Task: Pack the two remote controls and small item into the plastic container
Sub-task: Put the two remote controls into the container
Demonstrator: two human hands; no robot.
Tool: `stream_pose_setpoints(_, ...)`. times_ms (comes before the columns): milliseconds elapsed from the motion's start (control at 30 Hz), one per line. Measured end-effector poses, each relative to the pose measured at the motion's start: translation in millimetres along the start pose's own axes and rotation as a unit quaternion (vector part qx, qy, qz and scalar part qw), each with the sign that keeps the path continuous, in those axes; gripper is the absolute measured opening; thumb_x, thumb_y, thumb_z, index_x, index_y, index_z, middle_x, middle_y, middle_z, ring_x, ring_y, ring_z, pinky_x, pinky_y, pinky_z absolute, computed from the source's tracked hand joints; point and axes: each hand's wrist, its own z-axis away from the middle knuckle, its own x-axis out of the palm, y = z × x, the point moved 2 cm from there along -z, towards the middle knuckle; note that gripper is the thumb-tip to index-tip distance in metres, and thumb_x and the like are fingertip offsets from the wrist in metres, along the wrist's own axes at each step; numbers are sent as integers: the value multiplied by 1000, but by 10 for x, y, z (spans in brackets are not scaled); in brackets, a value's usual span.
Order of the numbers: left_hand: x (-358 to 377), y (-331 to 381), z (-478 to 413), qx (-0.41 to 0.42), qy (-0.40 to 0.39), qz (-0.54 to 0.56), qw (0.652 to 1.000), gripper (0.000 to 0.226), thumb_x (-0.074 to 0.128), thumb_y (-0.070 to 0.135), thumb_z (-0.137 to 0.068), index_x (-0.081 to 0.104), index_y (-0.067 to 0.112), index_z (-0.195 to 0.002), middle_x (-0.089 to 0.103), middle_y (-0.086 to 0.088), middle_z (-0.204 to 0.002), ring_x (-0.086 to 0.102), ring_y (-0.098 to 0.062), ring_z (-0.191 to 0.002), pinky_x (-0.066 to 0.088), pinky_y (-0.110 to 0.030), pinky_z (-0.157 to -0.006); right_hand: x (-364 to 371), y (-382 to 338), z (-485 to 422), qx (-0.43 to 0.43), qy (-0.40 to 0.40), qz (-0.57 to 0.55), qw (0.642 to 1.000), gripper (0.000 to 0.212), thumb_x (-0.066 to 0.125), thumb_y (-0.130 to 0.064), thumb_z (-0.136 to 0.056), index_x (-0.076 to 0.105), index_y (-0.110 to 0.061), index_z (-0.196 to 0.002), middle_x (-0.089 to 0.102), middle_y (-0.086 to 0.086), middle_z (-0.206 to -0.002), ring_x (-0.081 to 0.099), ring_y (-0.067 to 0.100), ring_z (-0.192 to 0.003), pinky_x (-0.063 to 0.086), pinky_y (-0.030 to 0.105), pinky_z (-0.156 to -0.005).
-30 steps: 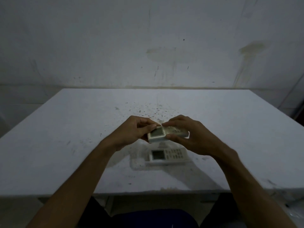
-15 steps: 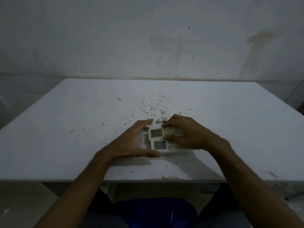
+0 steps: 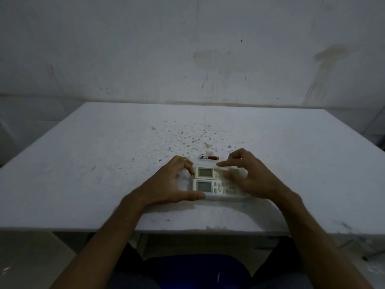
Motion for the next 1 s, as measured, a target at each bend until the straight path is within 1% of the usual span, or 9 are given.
stream_pose_setpoints(133,34,0,-4,-6,-12,-2,1000,52,77,72,-67,65,35,-102,45,17,-141,46,-5,-128,47,-28,-100,132,69,176,41,90,-122,988,35,57,-35,-101,61,-27,-135,51,-7,-130,57,8,-116,47,8,-82)
stream_pose_setpoints(233,41,-4,-20,-16,-16,40,999,47,57,72,-81,68,31,-102,46,15,-138,49,-7,-125,50,-33,-103,145,83,223,46,114,-151,981,36,55,-34,-102,58,-26,-137,55,-7,-131,59,5,-114,51,16,-89)
stream_pose_setpoints(333,-9,-48,-53,-25,-6,57,998,17,69,51,-87,67,36,-96,54,18,-133,52,1,-124,52,-38,-105,137,91,221,43,121,-159,979,33,56,-33,-102,59,-25,-134,57,-8,-129,61,4,-114,55,27,-94)
stream_pose_setpoints(433,-107,-49,-122,-34,-14,62,997,30,80,49,-79,66,38,-103,63,17,-127,58,-3,-119,55,-38,-101,144,107,207,46,117,-163,979,31,57,-32,-102,61,-24,-132,56,-9,-130,60,0,-111,58,26,-90)
stream_pose_setpoints(533,-140,-7,-202,-46,-8,55,997,40,84,53,-74,66,39,-107,68,15,-120,64,-8,-111,57,-41,-96,151,145,173,49,119,-158,979,31,59,-32,-101,62,-27,-131,55,-12,-130,58,-7,-107,57,16,-84)
stream_pose_setpoints(667,-110,26,-226,-62,8,54,997,37,85,53,-73,74,38,-106,68,9,-123,62,-12,-114,55,-42,-98,141,153,156,48,105,-169,979,32,62,-29,-99,63,-28,-132,55,-12,-127,61,2,-110,57,17,-84)
stream_pose_setpoints(833,-133,70,-240,-59,-29,49,997,37,76,57,-81,72,42,-114,65,11,-128,59,-8,-115,51,-33,-97,-32,67,-44,43,118,-138,982,29,57,-36,-101,63,-31,-129,64,-10,-121,62,0,-103,50,16,-81)
stream_pose_setpoints(933,-207,82,-338,-68,-35,109,991,35,60,59,-93,70,39,-119,70,18,-121,64,2,-109,52,-23,-92,-159,-68,-329,15,128,-53,990,26,60,-37,-99,68,-30,-123,63,-12,-114,62,4,-99,48,21,-83)
stream_pose_setpoints(1000,-271,45,-477,-82,-9,144,986,33,53,53,-100,70,34,-121,72,13,-118,68,1,-107,53,-21,-90,-203,-137,-557,8,81,17,997,25,64,-33,-98,73,-25,-119,67,-9,-109,64,9,-98,45,22,-81)
